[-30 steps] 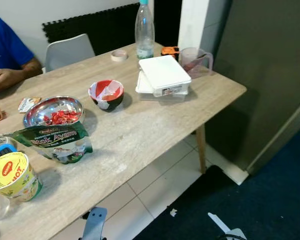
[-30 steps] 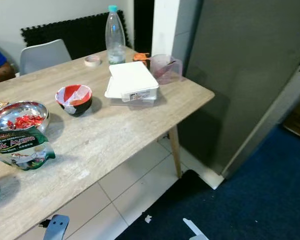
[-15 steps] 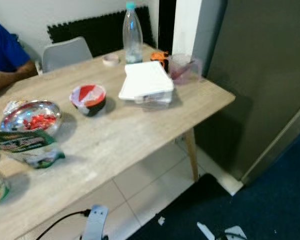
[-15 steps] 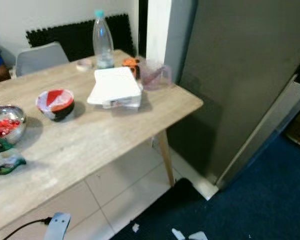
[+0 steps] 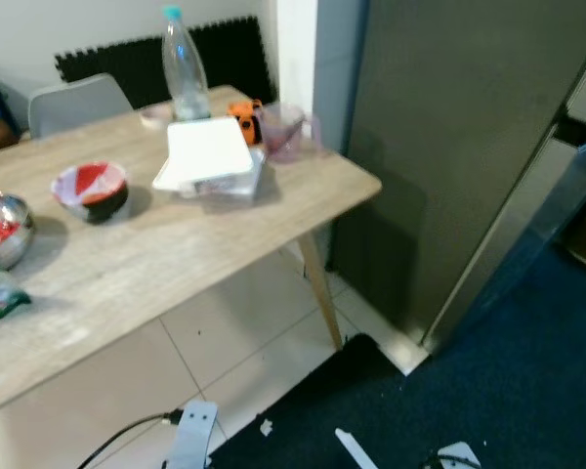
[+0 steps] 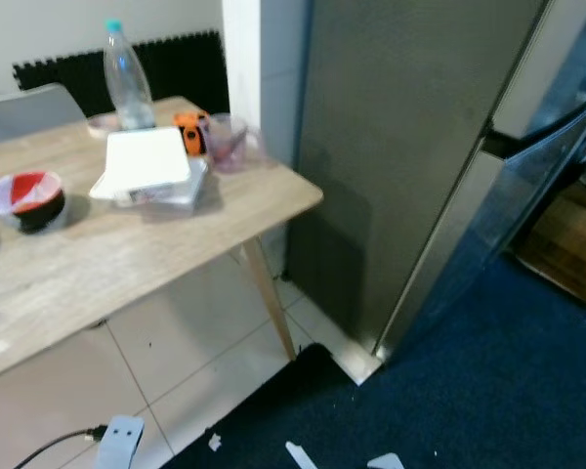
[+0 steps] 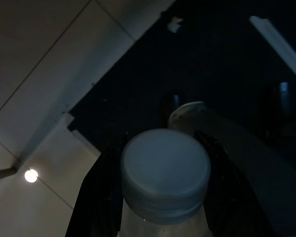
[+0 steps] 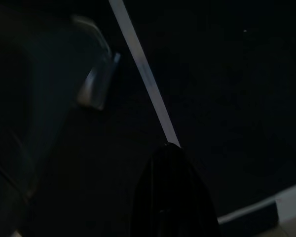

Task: Restocking fridge

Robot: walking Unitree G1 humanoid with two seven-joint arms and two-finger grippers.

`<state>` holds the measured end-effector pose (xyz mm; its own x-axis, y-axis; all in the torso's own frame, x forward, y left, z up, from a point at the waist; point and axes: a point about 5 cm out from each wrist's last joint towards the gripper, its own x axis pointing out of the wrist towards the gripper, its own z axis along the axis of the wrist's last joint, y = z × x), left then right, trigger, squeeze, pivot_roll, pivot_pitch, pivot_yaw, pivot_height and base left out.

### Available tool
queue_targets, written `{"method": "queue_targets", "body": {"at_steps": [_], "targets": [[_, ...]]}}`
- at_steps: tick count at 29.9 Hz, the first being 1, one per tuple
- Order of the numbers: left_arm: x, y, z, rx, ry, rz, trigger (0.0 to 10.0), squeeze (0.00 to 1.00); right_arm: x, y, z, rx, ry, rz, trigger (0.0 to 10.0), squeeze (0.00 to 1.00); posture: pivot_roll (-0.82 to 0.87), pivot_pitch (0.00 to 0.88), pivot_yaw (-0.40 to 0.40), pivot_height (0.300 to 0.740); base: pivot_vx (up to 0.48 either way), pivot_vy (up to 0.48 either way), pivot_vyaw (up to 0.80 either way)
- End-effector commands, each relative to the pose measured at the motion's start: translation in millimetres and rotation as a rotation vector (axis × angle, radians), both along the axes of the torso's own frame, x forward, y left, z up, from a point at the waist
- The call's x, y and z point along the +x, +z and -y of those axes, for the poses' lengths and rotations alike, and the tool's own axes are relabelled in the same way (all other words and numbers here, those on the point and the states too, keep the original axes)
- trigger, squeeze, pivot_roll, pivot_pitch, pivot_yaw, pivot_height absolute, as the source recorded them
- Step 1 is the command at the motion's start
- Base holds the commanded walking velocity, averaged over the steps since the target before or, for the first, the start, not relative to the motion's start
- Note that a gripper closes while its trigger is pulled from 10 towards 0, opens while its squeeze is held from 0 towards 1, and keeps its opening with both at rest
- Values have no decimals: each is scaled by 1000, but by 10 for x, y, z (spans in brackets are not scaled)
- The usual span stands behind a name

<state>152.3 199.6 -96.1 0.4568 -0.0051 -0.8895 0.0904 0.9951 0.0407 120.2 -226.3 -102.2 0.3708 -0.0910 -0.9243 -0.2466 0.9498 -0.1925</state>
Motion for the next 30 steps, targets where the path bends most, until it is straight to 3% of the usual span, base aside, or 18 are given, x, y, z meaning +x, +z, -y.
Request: {"method": "queue_targets", "body": {"at_steps": [1,18,30], "targets": [[-3,4,-35,6,3,-2,10000,0,-5,1,3,18,-15,5,10000,0,-48,61,24,740,0,-461,0],[-23,-5,-32,10,-5,-11,10000,0,-38,1,51,-5,1,-11,10000,0,-53,59,24,740,0,-461,716],[-44,-10,-46,17,-14,-16,10000,0,-64,2,97,-40,-3,-20,10000,0,-53,47,25,740,0,-461,0]]}}
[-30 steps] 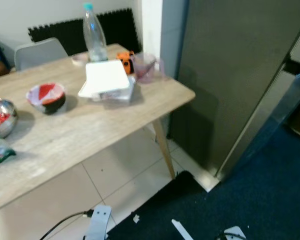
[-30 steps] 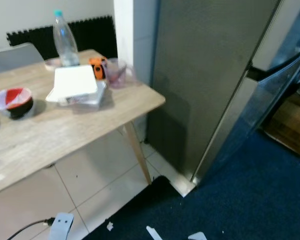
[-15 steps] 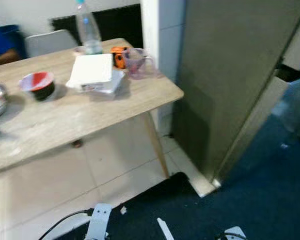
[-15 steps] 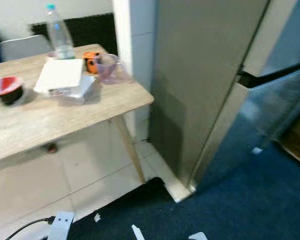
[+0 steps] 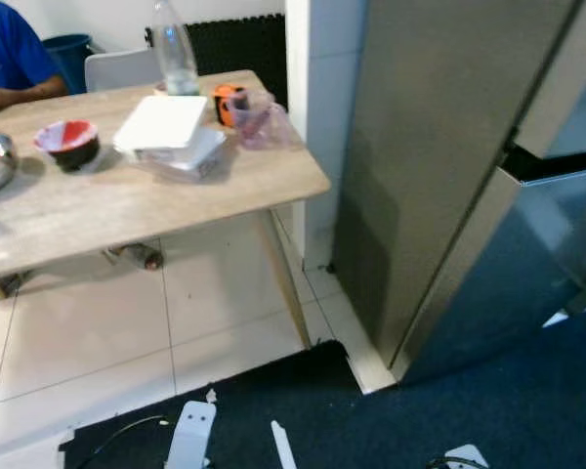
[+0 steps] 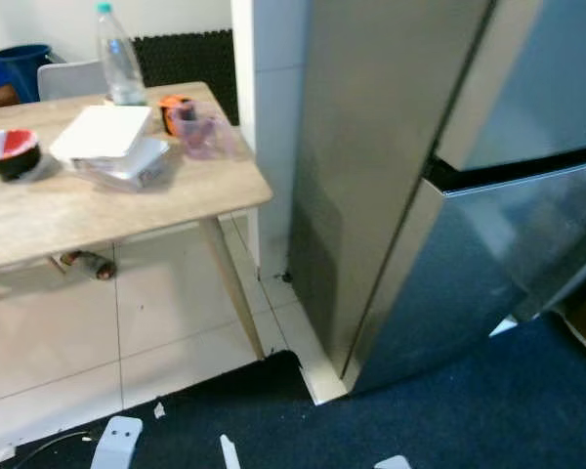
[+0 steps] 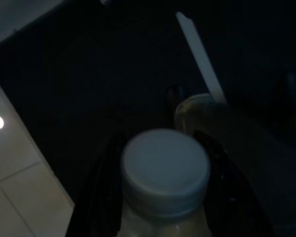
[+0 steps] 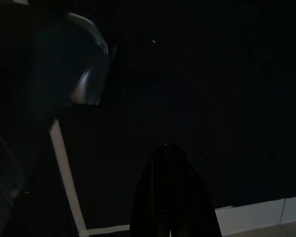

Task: Restocking fridge

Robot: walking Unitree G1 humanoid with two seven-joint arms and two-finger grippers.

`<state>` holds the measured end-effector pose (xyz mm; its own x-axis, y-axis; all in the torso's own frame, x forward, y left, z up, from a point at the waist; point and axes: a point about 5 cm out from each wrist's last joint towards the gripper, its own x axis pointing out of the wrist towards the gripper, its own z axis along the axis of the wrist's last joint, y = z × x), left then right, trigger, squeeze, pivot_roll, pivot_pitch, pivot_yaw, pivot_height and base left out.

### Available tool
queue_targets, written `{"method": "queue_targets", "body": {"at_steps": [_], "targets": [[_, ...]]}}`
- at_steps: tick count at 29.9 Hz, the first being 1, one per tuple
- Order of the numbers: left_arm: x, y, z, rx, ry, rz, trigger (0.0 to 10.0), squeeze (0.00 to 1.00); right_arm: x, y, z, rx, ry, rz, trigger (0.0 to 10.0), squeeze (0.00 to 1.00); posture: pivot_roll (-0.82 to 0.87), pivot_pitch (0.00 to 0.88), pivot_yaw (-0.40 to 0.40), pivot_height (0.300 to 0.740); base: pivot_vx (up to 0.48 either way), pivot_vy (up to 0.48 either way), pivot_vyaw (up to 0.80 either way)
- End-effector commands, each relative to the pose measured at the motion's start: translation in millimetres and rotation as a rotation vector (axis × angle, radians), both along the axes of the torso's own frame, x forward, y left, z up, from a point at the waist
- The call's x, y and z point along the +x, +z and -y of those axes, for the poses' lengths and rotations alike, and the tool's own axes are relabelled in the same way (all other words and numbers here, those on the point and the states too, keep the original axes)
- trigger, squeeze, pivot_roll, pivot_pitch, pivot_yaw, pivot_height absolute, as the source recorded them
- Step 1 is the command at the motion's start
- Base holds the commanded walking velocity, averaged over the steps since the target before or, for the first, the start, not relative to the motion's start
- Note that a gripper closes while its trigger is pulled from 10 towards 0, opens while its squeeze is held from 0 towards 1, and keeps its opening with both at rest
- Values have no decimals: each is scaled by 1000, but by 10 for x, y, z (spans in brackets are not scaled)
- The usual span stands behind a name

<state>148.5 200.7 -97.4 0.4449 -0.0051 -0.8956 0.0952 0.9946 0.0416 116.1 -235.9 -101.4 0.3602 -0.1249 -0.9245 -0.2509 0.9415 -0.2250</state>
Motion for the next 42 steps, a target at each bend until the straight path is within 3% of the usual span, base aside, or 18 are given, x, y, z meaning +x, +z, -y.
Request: {"method": "queue_targets", "body": {"at_steps": [1,15,23,29,37,42], "targets": [[-10,2,-40,16,-10,-4,10000,0,-25,-7,3,-5,-6,-9,10000,0,-53,46,25,740,0,-461,0],[-33,-1,-70,23,-8,-9,10000,0,-1,-6,-24,12,-10,4,10000,0,-54,44,25,740,0,-450,0],[-31,4,-90,22,2,-6,10000,0,29,6,-14,18,-13,13,10000,0,-57,46,22,740,0,0,0],[56,33,-74,18,-4,8,10000,0,57,14,-18,25,-13,21,10000,0,-57,49,22,740,0,0,0],[78,24,16,13,-5,8,10000,0,70,17,-24,30,-14,25,10000,0,-58,52,23,740,0,-471,0],[64,16,37,6,10,9,10000,0,81,19,-34,32,-6,29,10000,0,-55,54,23,740,0,0,0]]}}
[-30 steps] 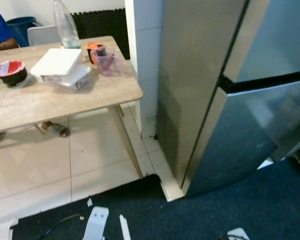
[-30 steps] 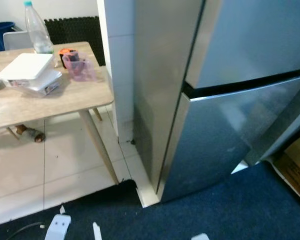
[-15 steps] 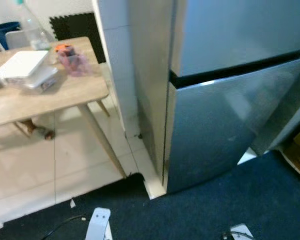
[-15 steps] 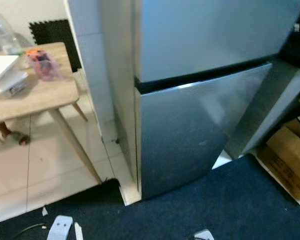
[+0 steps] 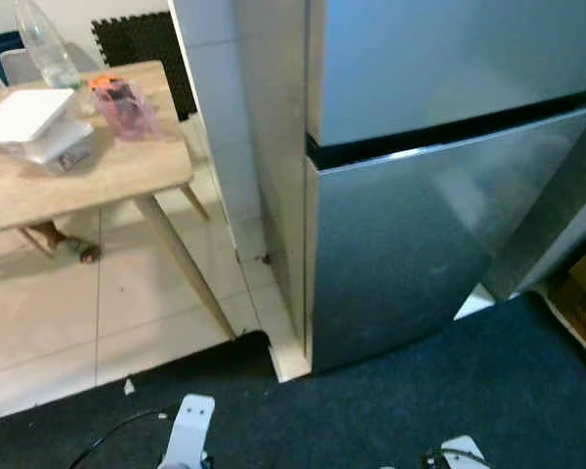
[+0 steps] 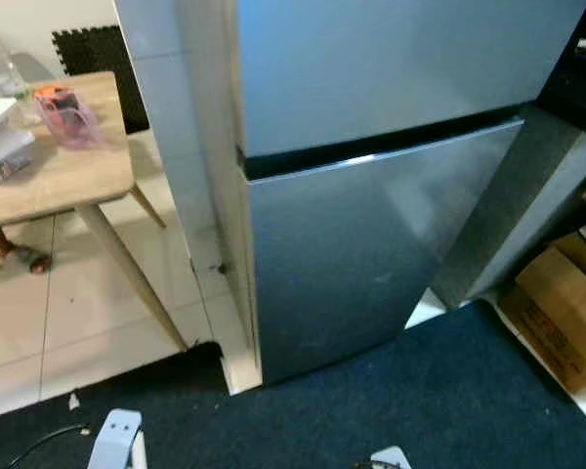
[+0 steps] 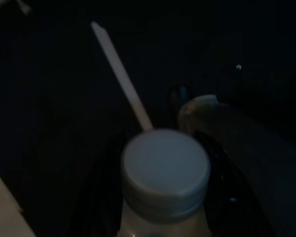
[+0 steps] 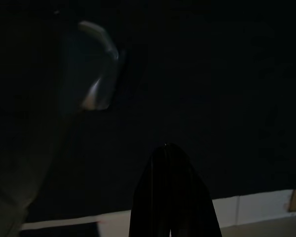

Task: Restocking fridge

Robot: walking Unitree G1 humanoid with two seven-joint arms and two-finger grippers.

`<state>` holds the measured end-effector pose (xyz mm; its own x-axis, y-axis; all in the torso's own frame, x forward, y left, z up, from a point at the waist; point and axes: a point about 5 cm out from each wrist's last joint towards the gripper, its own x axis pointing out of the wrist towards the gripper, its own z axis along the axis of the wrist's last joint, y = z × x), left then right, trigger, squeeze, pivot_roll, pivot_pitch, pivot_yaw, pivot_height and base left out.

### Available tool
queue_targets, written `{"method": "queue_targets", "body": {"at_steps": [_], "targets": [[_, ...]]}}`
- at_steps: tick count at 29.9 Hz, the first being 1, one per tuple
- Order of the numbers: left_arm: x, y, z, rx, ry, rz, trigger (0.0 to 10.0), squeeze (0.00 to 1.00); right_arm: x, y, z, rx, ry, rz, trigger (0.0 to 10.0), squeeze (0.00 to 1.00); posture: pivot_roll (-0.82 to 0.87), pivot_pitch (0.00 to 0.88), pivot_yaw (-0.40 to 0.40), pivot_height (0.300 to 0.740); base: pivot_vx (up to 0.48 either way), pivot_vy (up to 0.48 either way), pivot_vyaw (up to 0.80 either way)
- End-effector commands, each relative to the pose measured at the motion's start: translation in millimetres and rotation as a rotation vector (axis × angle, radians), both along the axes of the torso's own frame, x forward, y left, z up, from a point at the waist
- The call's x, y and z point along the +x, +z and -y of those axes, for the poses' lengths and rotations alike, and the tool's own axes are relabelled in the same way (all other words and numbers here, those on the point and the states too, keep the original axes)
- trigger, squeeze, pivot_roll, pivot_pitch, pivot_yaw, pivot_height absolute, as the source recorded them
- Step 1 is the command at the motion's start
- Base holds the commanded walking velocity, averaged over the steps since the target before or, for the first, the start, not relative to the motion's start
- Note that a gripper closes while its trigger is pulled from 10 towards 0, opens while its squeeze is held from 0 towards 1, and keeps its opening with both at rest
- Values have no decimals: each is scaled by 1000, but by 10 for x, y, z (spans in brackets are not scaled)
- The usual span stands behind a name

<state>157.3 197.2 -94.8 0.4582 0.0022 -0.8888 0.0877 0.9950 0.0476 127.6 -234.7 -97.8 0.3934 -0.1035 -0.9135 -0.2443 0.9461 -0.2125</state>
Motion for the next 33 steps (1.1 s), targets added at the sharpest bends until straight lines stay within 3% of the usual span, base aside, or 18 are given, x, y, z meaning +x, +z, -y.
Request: {"method": "queue_targets", "body": {"at_steps": [1,5,26,33], "targets": [[-26,-11,4,1,4,-6,10000,0,-32,-16,-24,9,-5,-6,10000,0,-55,54,23,740,0,0,0],[-30,-16,25,-3,4,-8,10000,0,-3,-5,-28,21,-1,13,10000,0,-55,54,23,740,0,0,0],[-25,-9,1,-10,-4,-7,10000,0,101,38,-4,13,27,41,10000,0,-54,53,22,740,0,0,770],[-43,-17,4,-13,-22,-20,10000,0,108,45,21,-14,21,45,10000,0,-55,45,22,740,0,-336,0]]}}
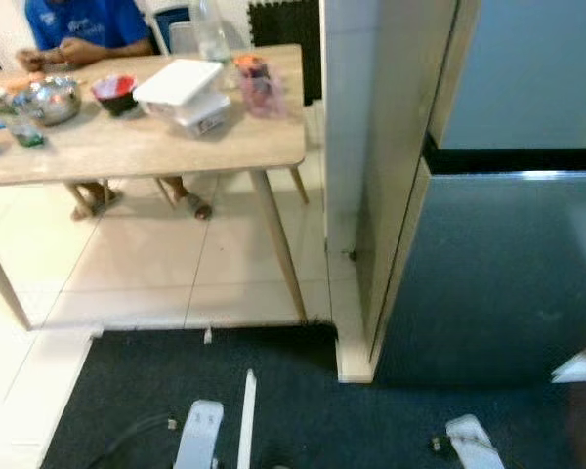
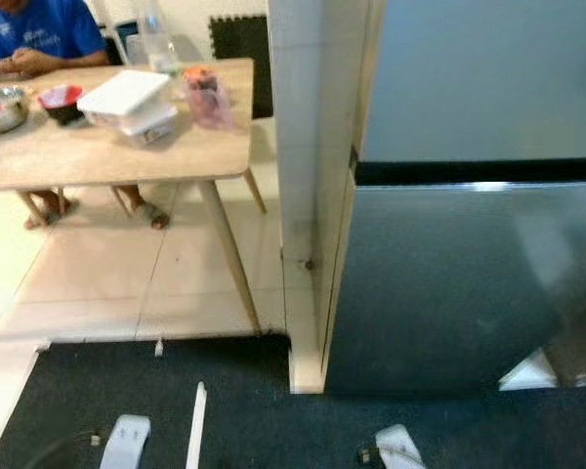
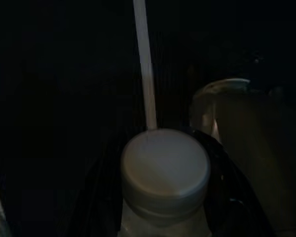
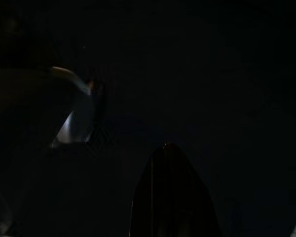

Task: Restocking fridge

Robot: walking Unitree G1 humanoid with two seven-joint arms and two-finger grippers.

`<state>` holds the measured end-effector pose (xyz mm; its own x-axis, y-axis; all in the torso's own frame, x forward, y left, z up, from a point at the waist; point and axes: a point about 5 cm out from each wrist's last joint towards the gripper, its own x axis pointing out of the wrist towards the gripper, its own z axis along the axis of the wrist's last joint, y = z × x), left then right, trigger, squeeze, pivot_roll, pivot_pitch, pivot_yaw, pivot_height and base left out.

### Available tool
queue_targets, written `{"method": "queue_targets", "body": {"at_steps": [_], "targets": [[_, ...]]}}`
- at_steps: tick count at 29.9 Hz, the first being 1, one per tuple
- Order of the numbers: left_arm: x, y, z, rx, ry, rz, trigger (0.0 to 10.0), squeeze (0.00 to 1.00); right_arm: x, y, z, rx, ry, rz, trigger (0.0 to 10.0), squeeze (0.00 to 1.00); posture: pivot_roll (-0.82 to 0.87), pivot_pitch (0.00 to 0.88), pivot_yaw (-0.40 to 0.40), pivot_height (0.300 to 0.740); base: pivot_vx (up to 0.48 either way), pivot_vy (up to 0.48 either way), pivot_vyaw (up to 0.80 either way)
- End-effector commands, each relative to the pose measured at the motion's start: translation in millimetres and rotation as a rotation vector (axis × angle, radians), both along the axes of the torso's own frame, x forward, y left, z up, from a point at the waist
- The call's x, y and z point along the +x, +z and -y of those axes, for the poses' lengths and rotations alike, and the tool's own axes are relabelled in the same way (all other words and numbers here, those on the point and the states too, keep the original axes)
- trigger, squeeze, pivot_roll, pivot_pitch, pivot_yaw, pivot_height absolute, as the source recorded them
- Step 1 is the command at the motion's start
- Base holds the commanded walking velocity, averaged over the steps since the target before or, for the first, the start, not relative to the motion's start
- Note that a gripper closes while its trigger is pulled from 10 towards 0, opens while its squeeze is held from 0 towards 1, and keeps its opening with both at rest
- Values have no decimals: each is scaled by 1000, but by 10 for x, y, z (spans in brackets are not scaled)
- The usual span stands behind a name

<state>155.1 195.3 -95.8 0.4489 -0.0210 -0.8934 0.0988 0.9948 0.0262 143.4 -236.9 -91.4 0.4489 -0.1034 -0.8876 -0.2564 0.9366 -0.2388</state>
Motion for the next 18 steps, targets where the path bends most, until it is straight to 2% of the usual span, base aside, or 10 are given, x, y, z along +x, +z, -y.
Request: {"method": "queue_targets", "body": {"at_steps": [1,3,9,11,14,17,18], "targets": [[-25,-7,-17,8,-11,-10,10000,0,-49,-18,2,-1,-10,-10,10000,0,-55,45,22,740,0,-458,0],[-22,-5,-21,6,-5,-6,10000,0,-49,-15,11,-6,-13,-9,10000,0,-55,45,22,740,0,-454,0],[-15,0,-34,1,16,3,10000,0,31,33,77,-21,-48,36,10000,0,-53,39,21,740,0,0,0],[-16,0,-38,3,15,2,10000,0,178,107,116,-22,-66,100,10000,0,-54,39,23,740,0,0,0],[-17,0,-39,3,15,1,10000,0,274,158,134,-21,-73,140,10000,0,-54,39,23,740,0,0,0],[-20,-3,-29,-2,11,0,10000,0,650,383,186,-30,-53,280,10000,0,-62,42,20,740,0,0,0],[-20,-3,-29,-2,11,0,10000,0,650,383,186,-30,-53,280,10000,0,-62,42,20,740,0,0,0]]}}
